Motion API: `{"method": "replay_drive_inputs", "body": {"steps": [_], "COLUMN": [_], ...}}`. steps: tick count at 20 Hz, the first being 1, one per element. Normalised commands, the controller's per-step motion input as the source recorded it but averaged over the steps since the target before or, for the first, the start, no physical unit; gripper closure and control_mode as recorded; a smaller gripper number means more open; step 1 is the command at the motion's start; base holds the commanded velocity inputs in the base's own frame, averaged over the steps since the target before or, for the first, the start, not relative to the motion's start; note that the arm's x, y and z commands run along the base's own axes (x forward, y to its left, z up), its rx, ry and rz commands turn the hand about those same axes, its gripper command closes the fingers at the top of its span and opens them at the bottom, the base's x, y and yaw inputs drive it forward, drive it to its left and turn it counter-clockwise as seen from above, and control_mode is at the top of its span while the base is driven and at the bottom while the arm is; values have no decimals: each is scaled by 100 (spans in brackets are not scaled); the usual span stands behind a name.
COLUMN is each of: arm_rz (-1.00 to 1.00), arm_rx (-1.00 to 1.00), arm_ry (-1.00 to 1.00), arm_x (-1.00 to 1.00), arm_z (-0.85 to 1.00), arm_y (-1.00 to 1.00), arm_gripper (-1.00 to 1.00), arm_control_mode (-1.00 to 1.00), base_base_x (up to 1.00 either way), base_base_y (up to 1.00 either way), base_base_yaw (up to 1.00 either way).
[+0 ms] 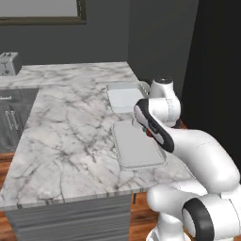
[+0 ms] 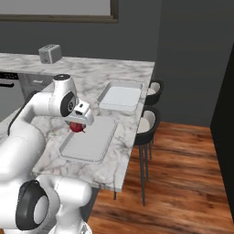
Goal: Place the cold items (pear and peach) from the fridge in one tupperware on the dining counter. Place the warm items (hot dog and kebab skewer) in the stove area in another tupperware.
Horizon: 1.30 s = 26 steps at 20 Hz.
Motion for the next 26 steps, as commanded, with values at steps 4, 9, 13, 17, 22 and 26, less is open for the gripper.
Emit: {"method": "replay_drive_inputs", "body": {"steps": [4, 9, 13, 17, 22, 26], "arm_rz": [4, 0, 0, 0, 0, 0], "arm_rx": [0, -6, -1, 0, 0, 0], "arm_ry": [16, 0, 0, -1, 0, 0], "arm_x": [99, 100, 83, 27, 12, 19], "arm_z": [-55, -47, -35, -46, -54, -50], "arm_y": [0, 1, 7, 6, 3, 0], "arm_gripper": [100, 100, 100, 100, 100, 100], "arm_control_mode": [-100, -100, -100, -100, -100, -100], "base_base_x": [0, 0, 0, 0, 0, 0], "base_base_y": [0, 0, 0, 0, 0, 0], "base_base_yaw": [0, 0, 0, 0, 0, 0]}}
